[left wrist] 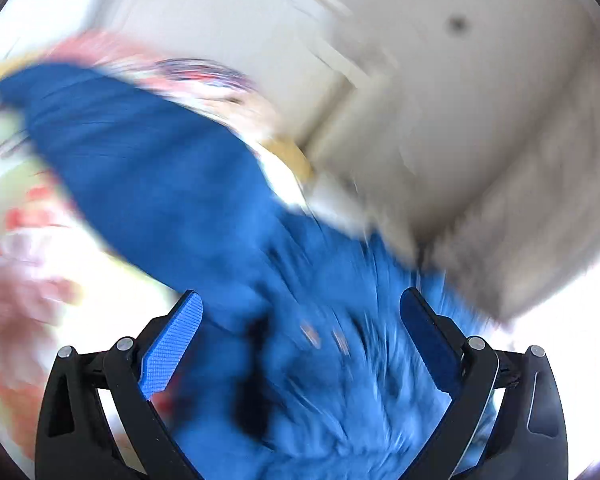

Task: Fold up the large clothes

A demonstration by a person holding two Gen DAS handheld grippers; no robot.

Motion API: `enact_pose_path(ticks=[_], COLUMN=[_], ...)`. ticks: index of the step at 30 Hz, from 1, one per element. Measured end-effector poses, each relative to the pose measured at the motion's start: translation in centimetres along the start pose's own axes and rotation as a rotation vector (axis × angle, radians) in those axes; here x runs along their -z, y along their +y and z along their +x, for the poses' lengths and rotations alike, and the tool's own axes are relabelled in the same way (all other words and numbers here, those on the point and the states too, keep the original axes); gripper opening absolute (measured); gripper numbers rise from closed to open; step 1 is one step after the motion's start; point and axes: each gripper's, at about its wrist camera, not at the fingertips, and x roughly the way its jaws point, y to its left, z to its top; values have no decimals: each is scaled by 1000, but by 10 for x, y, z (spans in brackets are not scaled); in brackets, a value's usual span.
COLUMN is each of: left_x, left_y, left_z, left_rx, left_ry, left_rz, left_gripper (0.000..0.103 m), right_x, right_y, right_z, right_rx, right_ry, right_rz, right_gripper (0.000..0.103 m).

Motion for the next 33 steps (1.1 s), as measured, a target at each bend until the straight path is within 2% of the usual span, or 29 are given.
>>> enact_pose_path(ticks=[1,3,6,10,13,14,15,16,17,18,19,21,22,25,27,28,30,32,33], left_x=[-18,-52,-89,-133,-160,-164,-168,-169,-169,-168,-167,-169,-167,-144,-116,-87,-36,21,47], left_y=[28,76,130,198,215,218,222,227,227,223,207,160,124,12,-53,-91,-145,-179,-189], left_z=[-11,-28,-35,-25,-15,-12,-8,-4,-4,-9,-16,-25,-28,-35,-29,-20,6,37,53], left_rx=[13,-36,-104,-74,-70,-61,-52,-42,-43,-34,-15,-9,1,118,219,286,369,397,375], left_ry=[-36,-107,-157,-158,-168,-175,-171,-168,-191,-233,-281,-320,-326,-312,-252,-182,-35,121,183], left_rz=[-106,-222,-314,-462,-497,-511,-531,-566,-595,-599,-560,-416,-313,-26,130,208,318,399,439], left_gripper=[95,95,94,92,89,72,49,35,16,9,8,7,7,7,7,7,7,7,7], right_x=[1,1,2,2,2,2,2,2,2,2,3,3,3,3,3,4,4,4,4], right_y=[0,-4,-3,-2,-2,-2,-3,-3,-3,-4,-5,-6,-6,-8,-8,-9,-11,-13,-14], right_z=[0,5,4,3,2,2,1,1,0,0,-1,-2,-2,-3,-4,-5,-6,-6,-7], right_rx=[1,1,0,-6,-11,-13,-16,-19,-26,-31,-38,-47,-50,-58,-63,-68,-79,-86,-90], right_ry=[-1,-3,-4,-6,-6,-7,-9,-10,-12,-14,-18,-24,-26,-34,-43,-46,-50,-54,-56], right_rz=[-1,-2,-2,-2,0,1,1,2,5,7,11,17,17,26,32,35,44,53,57], right_gripper=[85,85,85,85,86,86,86,86,86,86,86,86,86,86,86,86,86,85,85])
